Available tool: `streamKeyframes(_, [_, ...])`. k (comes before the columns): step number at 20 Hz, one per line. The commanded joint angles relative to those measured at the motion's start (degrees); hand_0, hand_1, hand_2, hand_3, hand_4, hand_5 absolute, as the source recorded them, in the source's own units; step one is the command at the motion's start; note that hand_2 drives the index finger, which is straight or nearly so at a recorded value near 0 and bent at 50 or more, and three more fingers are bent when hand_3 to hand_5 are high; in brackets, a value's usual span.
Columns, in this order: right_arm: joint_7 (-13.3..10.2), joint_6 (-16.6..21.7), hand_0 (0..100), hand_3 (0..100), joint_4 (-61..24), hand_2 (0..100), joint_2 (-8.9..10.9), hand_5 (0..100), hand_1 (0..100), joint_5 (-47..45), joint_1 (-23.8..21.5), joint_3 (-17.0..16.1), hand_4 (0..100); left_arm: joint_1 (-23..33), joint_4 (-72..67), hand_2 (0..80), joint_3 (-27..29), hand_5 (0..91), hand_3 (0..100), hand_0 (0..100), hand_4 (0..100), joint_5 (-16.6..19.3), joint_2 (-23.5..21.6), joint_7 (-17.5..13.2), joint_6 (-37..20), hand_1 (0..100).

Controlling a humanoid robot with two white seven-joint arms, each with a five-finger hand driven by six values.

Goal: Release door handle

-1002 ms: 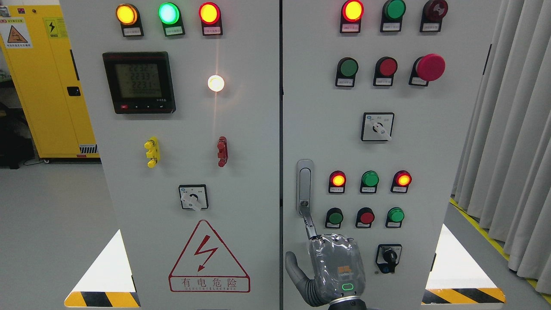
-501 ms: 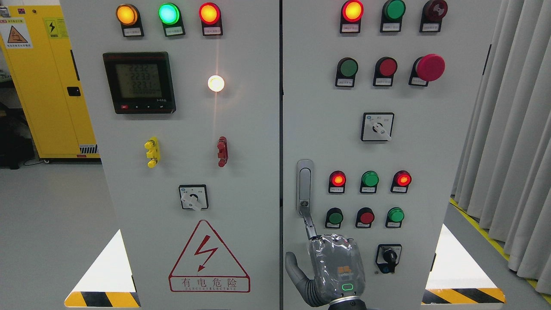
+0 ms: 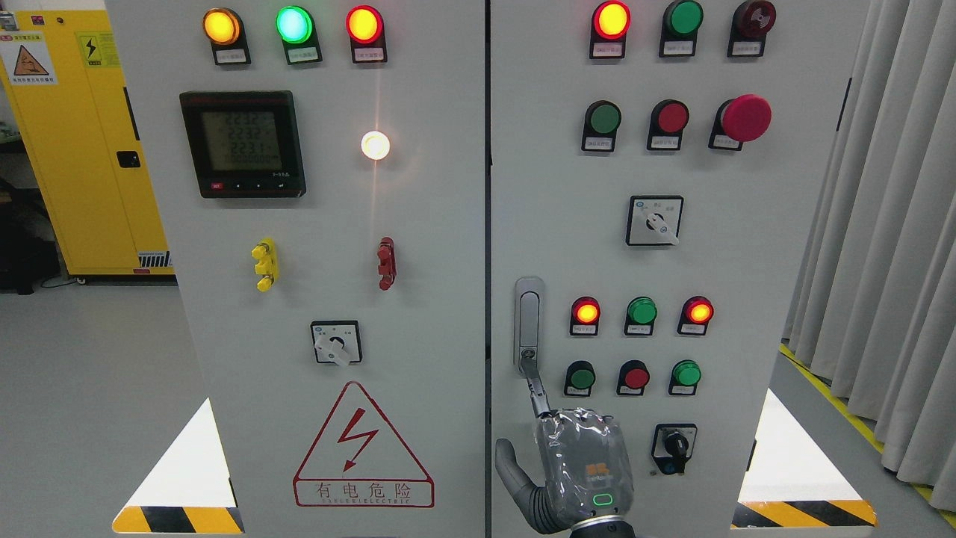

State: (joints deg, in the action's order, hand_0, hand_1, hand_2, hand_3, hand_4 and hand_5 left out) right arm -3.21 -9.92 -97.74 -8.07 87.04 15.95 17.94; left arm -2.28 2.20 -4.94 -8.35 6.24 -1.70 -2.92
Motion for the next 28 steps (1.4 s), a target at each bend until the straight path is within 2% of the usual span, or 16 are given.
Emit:
streamKeyframes(1, [0.1,-0.1,54,100,0.3,7,-0.02,100,37,0.0,-0.2,0.0,100,0.0,0.0,0.0,-0.1,0.0,0,12,0,0.0,0.0,0.0,0.0,56])
streamKeyframes(28, [-0.7,-0.1,54,100,-1.3,7,-0.02,100,37,-0.1,-0.6,0.3,100,0.0,0.0,0.0,0.0,0.0,0,12,0,0.0,0.0,0.0,0.0,56])
